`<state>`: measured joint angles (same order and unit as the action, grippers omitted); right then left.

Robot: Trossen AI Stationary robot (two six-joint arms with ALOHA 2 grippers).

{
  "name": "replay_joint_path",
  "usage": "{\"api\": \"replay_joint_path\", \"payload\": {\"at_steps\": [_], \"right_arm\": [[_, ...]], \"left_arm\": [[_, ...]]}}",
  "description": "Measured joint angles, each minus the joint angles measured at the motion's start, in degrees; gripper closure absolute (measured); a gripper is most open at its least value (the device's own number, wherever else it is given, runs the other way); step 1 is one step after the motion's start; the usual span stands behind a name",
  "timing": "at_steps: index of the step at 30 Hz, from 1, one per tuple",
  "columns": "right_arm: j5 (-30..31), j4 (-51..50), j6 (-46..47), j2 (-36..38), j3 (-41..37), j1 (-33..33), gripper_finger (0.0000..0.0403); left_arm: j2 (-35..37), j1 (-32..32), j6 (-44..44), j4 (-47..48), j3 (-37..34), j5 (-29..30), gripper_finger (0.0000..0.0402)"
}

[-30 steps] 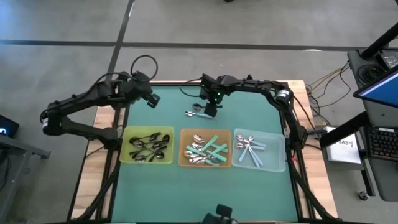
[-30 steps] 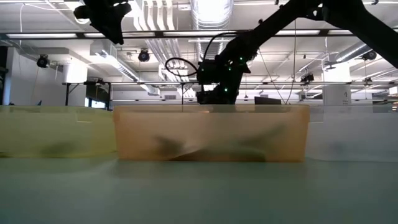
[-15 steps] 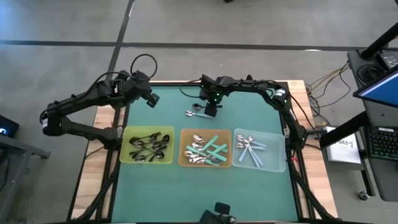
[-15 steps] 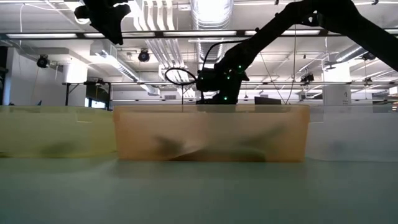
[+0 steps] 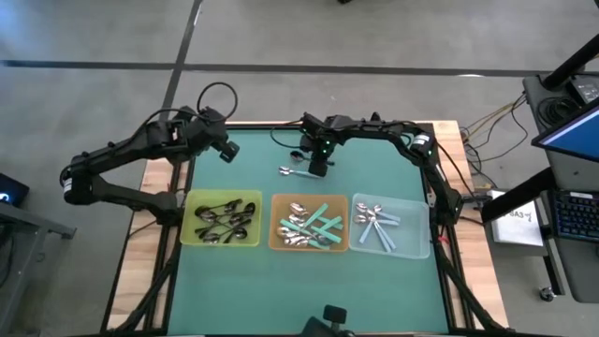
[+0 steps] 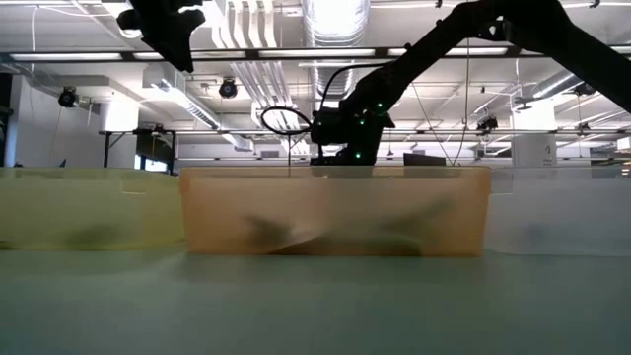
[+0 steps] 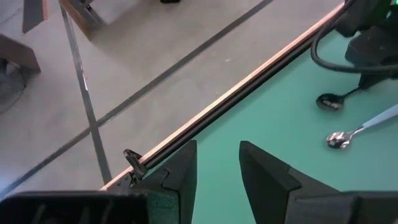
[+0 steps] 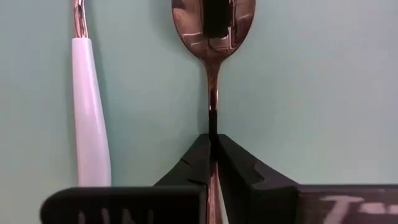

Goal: Sort silverware by color (type)
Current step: Put the black spoon into the yellow bin

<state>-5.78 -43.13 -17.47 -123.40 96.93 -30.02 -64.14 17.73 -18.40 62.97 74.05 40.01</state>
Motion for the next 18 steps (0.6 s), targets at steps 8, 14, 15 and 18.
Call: {"api": "replay_joint_path", "payload": {"at_steps": [8, 14, 15, 18], "right_arm": [[0.16, -0.26, 2.11, 5.47, -0.44, -0.04, 0.0393], [-0.35, 3.51, 6.2, 10.02, -0.35, 0.26, 0.0393], [-0.43, 5.1, 7.13, 10.69, -0.33, 0.52, 0.0393], [-0.73, 9.52, 9.22, 13.25, 0.14, 1.41, 0.0394]], "left_arm": [[3.35, -0.06, 0.66, -8.59, -11.5, -2.36, 0.0299], [7.59, -0.17, 0.8, -40.22, -28.2, -12.49, 0.0299], [7.9, -0.17, 1.25, -46.53, -31.04, -13.91, 0.0299], [7.8, -0.17, 1.15, -63.3, -38.3, -16.17, 0.0299]]}}
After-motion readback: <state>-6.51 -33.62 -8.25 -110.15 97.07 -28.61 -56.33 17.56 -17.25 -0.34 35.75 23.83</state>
